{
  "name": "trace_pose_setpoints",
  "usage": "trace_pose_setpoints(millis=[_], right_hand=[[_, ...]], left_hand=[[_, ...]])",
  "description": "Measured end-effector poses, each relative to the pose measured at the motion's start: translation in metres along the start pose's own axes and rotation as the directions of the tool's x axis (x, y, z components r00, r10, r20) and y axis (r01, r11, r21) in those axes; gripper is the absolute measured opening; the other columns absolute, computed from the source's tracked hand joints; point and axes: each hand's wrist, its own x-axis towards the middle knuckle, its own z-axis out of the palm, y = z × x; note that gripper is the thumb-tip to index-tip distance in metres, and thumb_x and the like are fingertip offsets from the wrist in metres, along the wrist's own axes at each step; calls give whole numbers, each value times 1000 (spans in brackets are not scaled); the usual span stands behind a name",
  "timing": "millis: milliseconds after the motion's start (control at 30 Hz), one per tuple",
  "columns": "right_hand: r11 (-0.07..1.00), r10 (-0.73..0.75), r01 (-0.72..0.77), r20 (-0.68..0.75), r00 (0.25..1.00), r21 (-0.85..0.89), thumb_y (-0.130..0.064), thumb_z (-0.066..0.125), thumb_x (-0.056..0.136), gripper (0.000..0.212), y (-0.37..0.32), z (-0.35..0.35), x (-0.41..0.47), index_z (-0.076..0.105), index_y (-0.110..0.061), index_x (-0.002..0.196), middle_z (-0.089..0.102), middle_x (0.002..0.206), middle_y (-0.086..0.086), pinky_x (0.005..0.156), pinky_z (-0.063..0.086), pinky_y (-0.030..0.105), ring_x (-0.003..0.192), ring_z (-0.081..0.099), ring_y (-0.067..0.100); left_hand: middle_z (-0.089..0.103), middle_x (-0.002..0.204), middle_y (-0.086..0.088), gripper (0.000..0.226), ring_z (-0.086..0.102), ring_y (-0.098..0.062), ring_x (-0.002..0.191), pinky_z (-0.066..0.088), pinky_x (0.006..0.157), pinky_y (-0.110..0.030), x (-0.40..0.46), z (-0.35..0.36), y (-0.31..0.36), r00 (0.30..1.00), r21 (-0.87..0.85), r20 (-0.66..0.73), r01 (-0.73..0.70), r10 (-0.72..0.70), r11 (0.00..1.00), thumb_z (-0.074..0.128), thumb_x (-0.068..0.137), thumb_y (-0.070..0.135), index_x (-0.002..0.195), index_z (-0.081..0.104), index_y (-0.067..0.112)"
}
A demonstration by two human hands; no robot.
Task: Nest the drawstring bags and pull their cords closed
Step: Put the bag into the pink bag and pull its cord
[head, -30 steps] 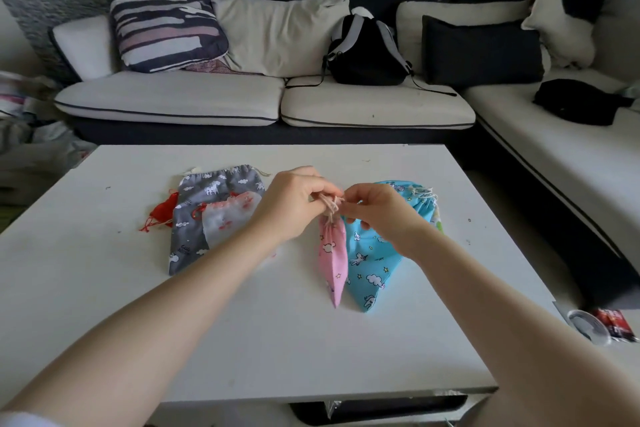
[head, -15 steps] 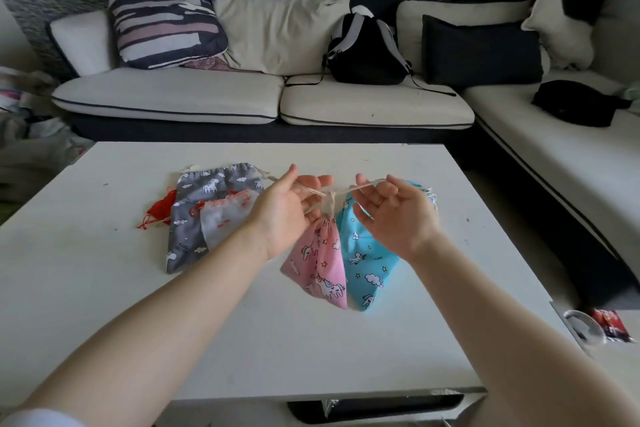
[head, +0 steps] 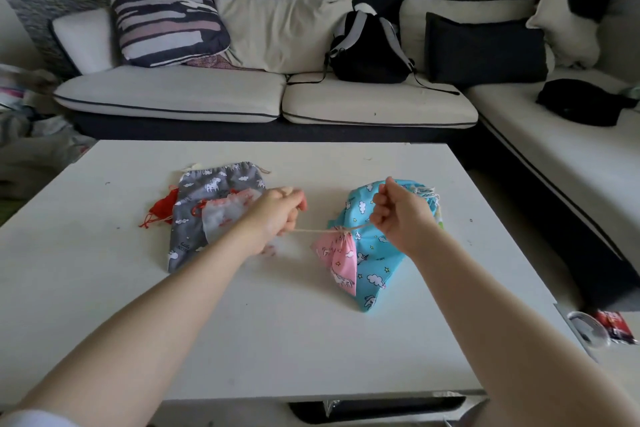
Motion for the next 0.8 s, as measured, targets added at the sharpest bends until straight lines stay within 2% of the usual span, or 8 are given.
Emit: trace_pose_setpoints(millis=[100,233,300,400,500,567,667,800], right_hand=[[908,-96,125,92,991,-399,-15,59,90,14,-3,2,-9,66,-3,92,37,61,-2,47,31,18,52,31,10],[437,-168,310,262,950,-844,-14,65,84,19,-1,14,-21,70,-10,102,53,66,-9,52,36,8,57,45,3],[208,-94,337,324,941,-918,-18,70,81,21,1,17,-26,71,-10,99,53,64,-9,49,34,8,56,46,3],[-20,9,357,357,934,-934,-29,71,79,26,10,18,-27,72,-7,93,58,72,2,54,36,22,63,48,13],[61,-86,332,326,941,-941,-29,61,83,30,17,20,-29,65,-1,73,50,62,6,51,30,25,56,39,16],[232,-151,322,293,944,-918,-21,53,85,28,16,22,-33,57,-6,62,46,55,4,46,29,21,50,36,14],[544,-131,309,285,950,-780,-27,49,92,36,15,24,-41,66,-4,70,55,57,2,56,40,22,51,45,13],[714,-136,274,256,957,-645,-34,50,93,44,14,27,-46,56,-8,57,53,58,6,51,38,19,50,44,14]], left_hand=[[48,58,-2,25,43,-19,54,35,53,-25,-4,3,0,987,624,76,-156,139,766,48,91,20,76,60,4],[53,87,-4,25,56,-23,81,49,79,-35,-8,3,4,969,893,234,-245,75,378,51,91,31,78,65,15],[55,77,-4,32,57,-24,74,50,74,-37,-9,0,7,976,875,215,-207,33,438,49,92,32,65,57,18],[51,60,2,35,49,-9,54,42,55,-27,-19,2,15,982,569,167,-170,89,805,44,96,26,62,53,20],[52,49,17,29,47,8,50,33,47,-5,-33,13,21,964,239,240,-171,112,956,40,98,14,72,54,13],[51,50,18,28,46,2,57,35,58,-10,-34,15,16,955,190,241,-220,172,957,42,97,14,72,56,15],[58,60,17,24,51,-5,65,42,72,-26,-24,16,4,959,209,65,-282,274,937,52,93,18,75,64,28],[72,79,14,18,67,-6,80,52,80,-25,-26,29,7,965,96,-28,-257,260,962,58,89,26,80,70,37]])
